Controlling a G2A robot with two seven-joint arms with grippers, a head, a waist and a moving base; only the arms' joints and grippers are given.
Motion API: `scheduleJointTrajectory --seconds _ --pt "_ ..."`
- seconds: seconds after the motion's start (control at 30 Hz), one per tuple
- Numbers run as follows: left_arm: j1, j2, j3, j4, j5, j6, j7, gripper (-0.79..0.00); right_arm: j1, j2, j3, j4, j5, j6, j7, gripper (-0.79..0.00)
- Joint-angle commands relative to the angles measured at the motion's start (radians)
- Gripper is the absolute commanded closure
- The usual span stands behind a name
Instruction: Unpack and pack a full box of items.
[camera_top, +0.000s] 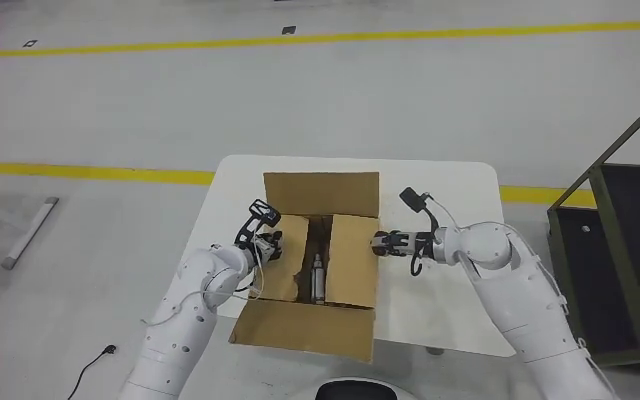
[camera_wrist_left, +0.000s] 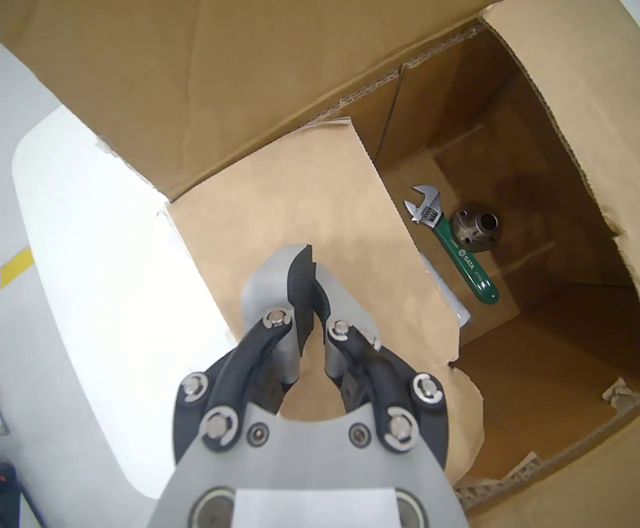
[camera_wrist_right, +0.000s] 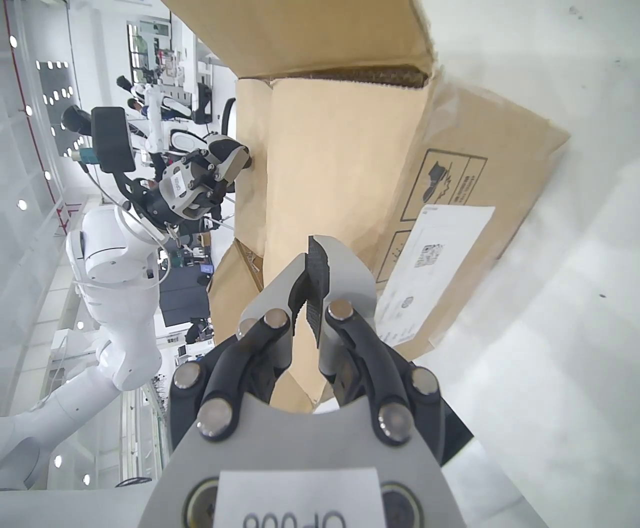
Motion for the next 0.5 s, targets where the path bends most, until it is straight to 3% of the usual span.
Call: scheduleJointTrajectory --seconds 0.0,0.07,0.1,0.17,0.27,0.33,0.47 --pt "0.011 0.003 -0.021 -0.033 -0.02 0.013 -0.002 -0.785 0.0 0.005 0.034 0.01 0.035 -0.018 -0.014 -0.08" --pt "0.027 0.008 -0.045 -0.075 -0.035 0.018 -0.009 -0.785 0.003 0.011 0.069 0.031 0.053 -0.034 -0.026 -0.142" --pt "0.037 0.011 -0.06 -0.096 -0.047 0.025 -0.014 -0.785 0.006 0.014 0.084 0.045 0.061 -0.043 -0.03 -0.212" --pt "0.058 0.016 -0.084 -0.143 -0.065 0.026 -0.027 -0.785 0.017 0.018 0.108 0.079 0.085 -0.06 -0.04 -0.206" --pt "0.088 0.023 -0.119 -0.21 -0.088 0.033 -0.044 -0.785 0.041 0.018 0.122 0.135 0.124 -0.102 -0.046 -0.289" --pt "0.103 0.028 -0.137 -0.246 -0.098 0.034 -0.057 -0.785 0.067 0.017 0.113 0.162 0.119 -0.136 -0.046 -0.299" --pt "0.124 0.035 -0.172 -0.299 -0.119 0.036 -0.051 -0.785 0.12 0.011 0.074 0.207 0.09 -0.182 -0.046 -0.471"
